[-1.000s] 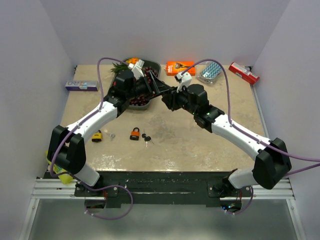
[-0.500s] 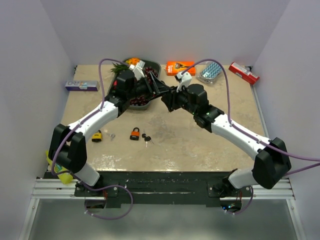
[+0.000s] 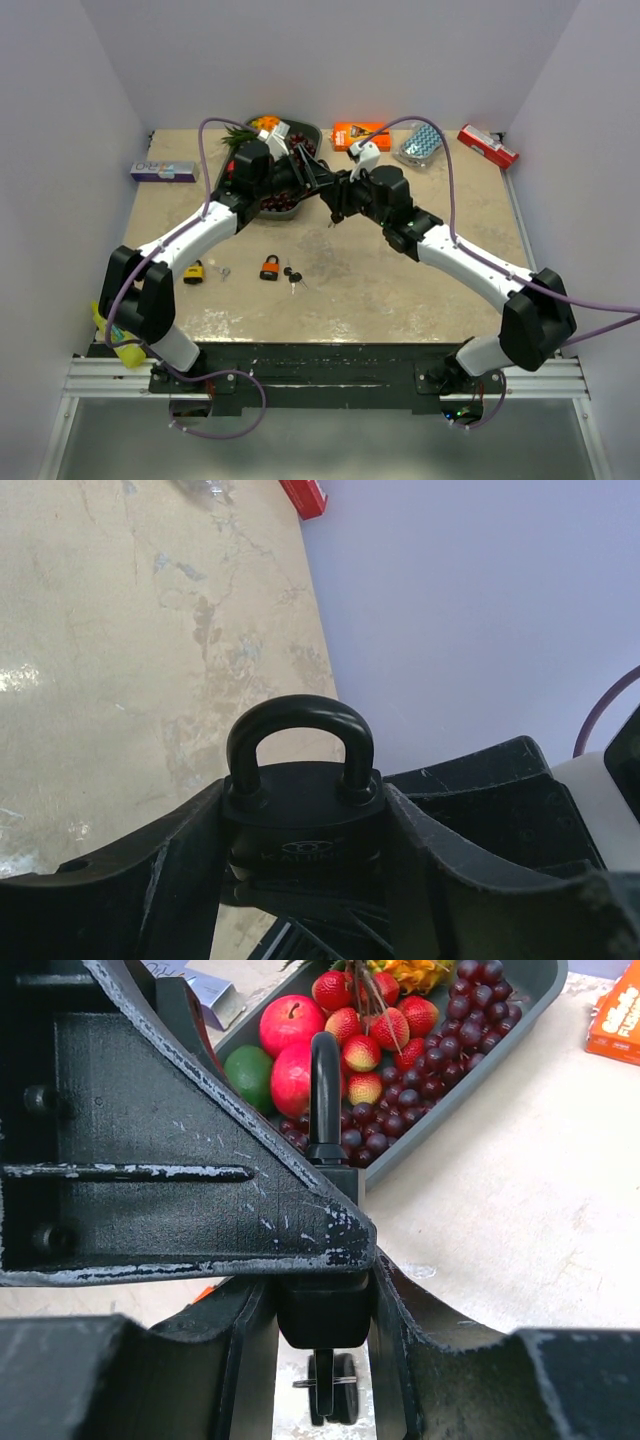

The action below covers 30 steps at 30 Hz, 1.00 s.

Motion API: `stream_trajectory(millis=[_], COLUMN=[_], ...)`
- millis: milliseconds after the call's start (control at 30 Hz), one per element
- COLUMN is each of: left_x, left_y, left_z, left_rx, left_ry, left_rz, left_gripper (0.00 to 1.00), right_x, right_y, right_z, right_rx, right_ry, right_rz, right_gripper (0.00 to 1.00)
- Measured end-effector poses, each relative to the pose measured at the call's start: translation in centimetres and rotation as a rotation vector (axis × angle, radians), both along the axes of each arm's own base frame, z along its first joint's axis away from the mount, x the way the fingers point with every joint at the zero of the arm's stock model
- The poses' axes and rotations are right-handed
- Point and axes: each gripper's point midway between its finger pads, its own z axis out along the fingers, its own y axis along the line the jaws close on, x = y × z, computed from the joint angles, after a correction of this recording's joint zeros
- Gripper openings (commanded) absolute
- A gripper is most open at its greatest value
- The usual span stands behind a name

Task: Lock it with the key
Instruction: Lock the lock.

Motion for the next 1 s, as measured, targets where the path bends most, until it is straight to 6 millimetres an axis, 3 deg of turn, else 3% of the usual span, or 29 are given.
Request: stream_trajectory(millis=[33,67,167,367,700,933,1000], left_x=[0.1,0.1,0.3,1.6,1.2,1.1,1.1], left_y=[0.1,0.1,0.6,2.5,3.1,3.1,3.1], left_z=[0.0,0.0,0.0,-0.4,-2.2,-1.9,-1.7], left_rx=[-0.001,-0.002,-0.004,0.005,0.019,0.017,0.015], left_ry=[0.001,0.001,0.003,0.019,0.058,0.052,0.048], left_rz=[0.001,0.000,0.003,0.050,0.059,0.059,0.059], left_gripper=[0.00,0.00,0.00,0.00,0.00,0.00,0.00], right_x=[0.0,0.0,0.1,0.4,-1.2,-1.2,-1.2], right_y=[0.0,0.1,0.3,-0.9,-1.2,-0.8,-0.7], right_z=[0.0,0.1,1.1,2.6,1.2,-0.4,-0.8], right_rx=[0.000,0.001,0.007,-0.009,-0.083,-0.100,-0.105], right_ry=[0.000,0.000,-0.012,-0.032,-0.005,0.030,0.038], right_rz=[0.001,0.004,0.024,0.065,0.168,0.190,0.192], right_gripper=[0.45,0.54,0.66,0.63,0.52,0.53,0.49])
